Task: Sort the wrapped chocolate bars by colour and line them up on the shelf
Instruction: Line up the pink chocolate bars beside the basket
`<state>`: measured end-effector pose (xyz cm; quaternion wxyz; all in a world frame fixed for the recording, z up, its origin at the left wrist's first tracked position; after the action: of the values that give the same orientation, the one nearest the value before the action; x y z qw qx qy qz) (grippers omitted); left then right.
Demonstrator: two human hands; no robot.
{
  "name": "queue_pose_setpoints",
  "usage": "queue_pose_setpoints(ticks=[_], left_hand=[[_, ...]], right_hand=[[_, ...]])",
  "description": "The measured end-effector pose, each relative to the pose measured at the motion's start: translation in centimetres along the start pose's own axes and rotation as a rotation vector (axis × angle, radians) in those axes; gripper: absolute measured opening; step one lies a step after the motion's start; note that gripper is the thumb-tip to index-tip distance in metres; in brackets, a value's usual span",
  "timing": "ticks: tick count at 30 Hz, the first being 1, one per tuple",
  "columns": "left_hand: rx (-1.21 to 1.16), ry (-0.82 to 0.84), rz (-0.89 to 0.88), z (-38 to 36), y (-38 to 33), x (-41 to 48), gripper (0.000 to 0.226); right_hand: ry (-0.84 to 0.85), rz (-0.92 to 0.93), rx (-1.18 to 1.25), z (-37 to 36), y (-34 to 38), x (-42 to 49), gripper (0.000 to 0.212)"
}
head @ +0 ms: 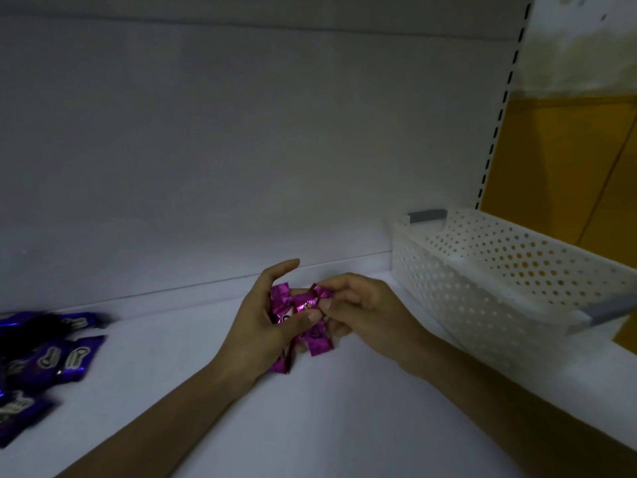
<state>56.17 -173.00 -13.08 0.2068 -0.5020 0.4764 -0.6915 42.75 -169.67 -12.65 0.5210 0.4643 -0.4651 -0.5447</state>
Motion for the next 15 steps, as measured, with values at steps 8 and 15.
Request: queue_pose_setpoints(ticks=[8,15], left_hand=[[0.049,-0.051,0.033,0.3,0.9,0.1,0.048],[0.063,-0.080,0.087,0.4,1.3,0.2,0.022]], right_hand=[[-0.186,0.042,0.073,3.2,0.5,0.9,0.010],[-0.208,0.008,0.020,4.3,0.5,0.9,0.008]])
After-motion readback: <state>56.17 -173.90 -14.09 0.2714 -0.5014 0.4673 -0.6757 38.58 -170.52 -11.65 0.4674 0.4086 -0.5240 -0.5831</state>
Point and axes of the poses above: each hand's wrist, its own x-axis towards the middle knuckle, its own z-axis out of the back of the hand, y = z × x, the point moved 7 cm from there along x, towards the middle knuckle, and after that the axes turned 12 degrees about -z, right-handed, at the moved point
